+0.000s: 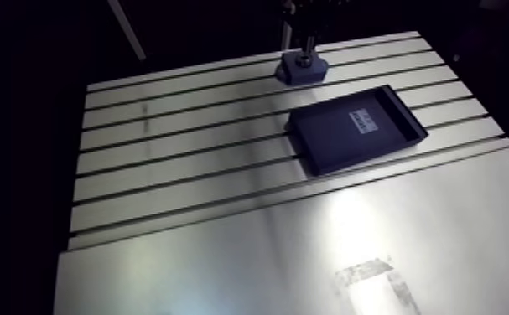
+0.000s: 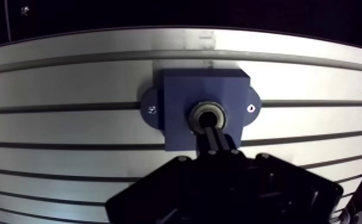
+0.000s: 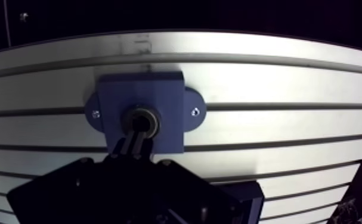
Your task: Pick up the bearing and press it into the housing until flush.
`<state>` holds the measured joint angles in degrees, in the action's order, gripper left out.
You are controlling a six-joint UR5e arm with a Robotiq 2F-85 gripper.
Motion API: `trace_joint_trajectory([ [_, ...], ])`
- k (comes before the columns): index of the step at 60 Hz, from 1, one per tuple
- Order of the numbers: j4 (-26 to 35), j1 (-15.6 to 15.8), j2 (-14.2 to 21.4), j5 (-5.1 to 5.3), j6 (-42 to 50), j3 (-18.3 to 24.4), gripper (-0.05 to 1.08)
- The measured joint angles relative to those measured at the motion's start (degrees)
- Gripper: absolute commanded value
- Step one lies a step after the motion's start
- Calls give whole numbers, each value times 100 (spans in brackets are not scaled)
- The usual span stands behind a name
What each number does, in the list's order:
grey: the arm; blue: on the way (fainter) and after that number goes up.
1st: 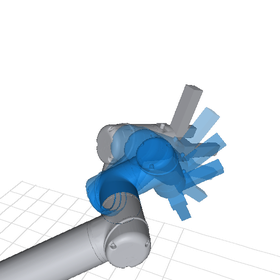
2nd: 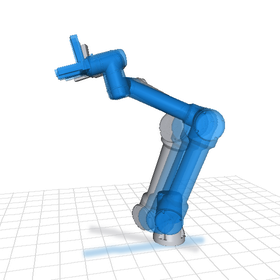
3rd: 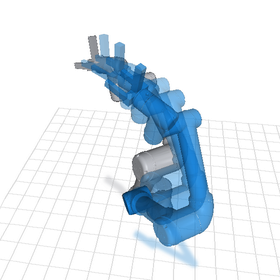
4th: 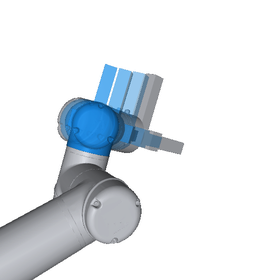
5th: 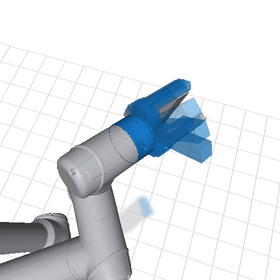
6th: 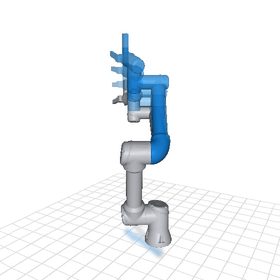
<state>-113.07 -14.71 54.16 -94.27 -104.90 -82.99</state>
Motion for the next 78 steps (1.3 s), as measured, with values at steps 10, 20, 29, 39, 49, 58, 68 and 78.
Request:
trace_joint_trajectory([
  [10,27,-3,-16,0,1,16,101],
  [20,50,-5,-49,13,1,41,101],
  [29,57,-6,-77,25,5,51,101],
  [39,56,-12,-99,34,8,57,101],
  [49,52,-24,-133,37,9,59,101],
  [58,43,-32,-155,37,9,59,101],
  [68,31,-36,-172,33,9,63,101],
  [78,23,-35,-185,23,9,72,101],
])
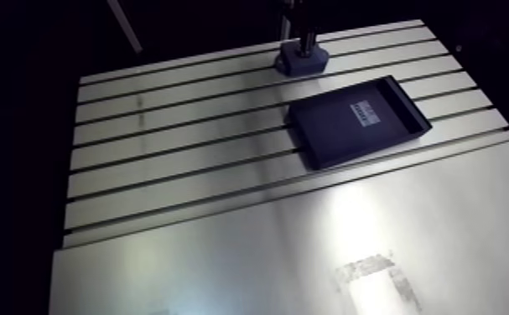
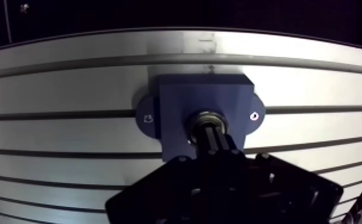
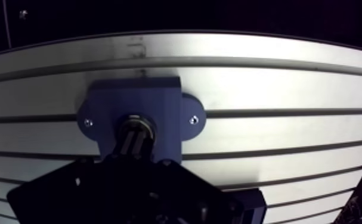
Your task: Pick up the bearing and press it into the housing until flush.
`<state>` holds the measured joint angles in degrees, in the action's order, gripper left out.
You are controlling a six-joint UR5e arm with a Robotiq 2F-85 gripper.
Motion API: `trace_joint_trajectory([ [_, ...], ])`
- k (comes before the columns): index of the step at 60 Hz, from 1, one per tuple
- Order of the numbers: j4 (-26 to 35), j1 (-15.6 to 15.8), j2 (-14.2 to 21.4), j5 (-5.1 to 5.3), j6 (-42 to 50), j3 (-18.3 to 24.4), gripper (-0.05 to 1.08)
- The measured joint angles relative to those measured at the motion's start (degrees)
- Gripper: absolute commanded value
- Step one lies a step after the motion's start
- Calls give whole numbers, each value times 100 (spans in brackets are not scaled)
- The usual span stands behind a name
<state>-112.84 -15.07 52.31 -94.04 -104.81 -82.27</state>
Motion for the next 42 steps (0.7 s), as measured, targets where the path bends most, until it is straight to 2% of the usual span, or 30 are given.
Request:
trace_joint_trajectory([
  [42,-24,3,-30,-20,-8,-8,101],
])
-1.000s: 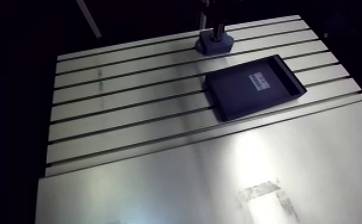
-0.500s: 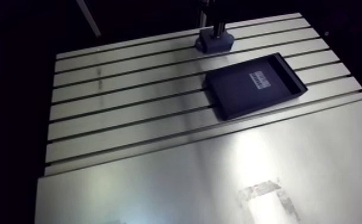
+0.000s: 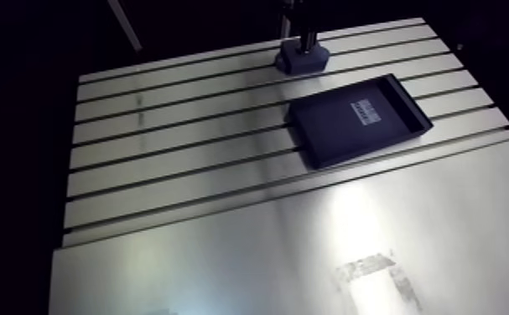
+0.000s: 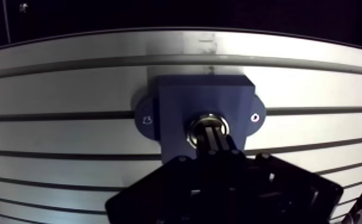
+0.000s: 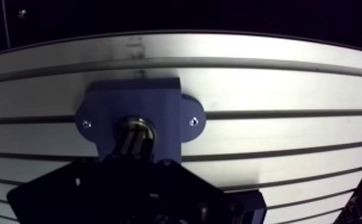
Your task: Pick up the bearing and press it into the housing until flush.
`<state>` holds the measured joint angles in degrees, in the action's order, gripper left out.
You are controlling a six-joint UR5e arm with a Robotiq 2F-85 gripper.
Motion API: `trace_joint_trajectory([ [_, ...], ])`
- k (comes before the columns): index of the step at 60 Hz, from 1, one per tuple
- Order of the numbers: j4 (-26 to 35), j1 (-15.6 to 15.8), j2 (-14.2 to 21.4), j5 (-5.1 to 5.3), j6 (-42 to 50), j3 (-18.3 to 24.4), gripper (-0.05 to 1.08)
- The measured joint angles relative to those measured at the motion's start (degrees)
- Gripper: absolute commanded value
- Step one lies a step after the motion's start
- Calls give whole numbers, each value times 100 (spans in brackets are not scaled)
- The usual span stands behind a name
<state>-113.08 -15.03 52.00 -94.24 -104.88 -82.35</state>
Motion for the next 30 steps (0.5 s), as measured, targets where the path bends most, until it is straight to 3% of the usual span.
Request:
trace_joint_trajectory([
  [30,-8,12,20,7,-2,12,101],
])
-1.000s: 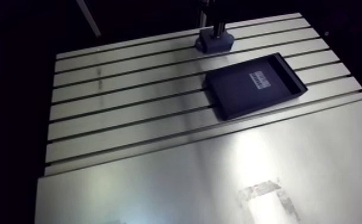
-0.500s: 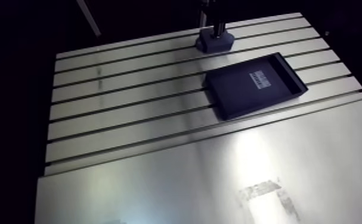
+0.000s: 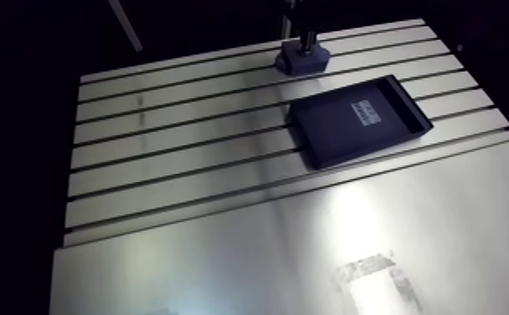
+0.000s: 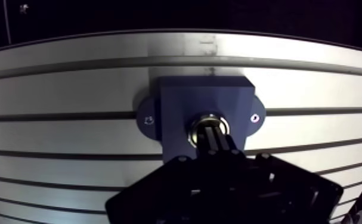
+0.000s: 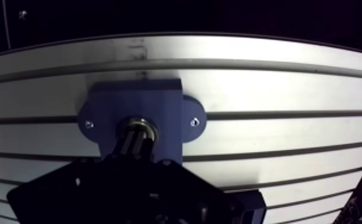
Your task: Pick up the bearing and press it into the housing until flush.
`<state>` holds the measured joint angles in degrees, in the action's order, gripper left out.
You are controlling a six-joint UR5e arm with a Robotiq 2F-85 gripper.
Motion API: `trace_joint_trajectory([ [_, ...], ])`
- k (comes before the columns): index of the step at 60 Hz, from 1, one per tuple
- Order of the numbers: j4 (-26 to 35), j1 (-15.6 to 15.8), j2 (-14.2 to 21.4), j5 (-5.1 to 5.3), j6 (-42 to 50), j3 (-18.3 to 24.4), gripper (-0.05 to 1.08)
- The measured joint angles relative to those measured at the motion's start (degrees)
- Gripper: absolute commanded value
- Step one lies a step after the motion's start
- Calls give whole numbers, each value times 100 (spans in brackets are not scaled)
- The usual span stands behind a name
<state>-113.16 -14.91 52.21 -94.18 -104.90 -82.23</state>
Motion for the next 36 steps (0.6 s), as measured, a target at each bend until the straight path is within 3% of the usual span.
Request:
trace_joint_trajectory([
  [36,-8,4,3,13,4,-27,101],
])
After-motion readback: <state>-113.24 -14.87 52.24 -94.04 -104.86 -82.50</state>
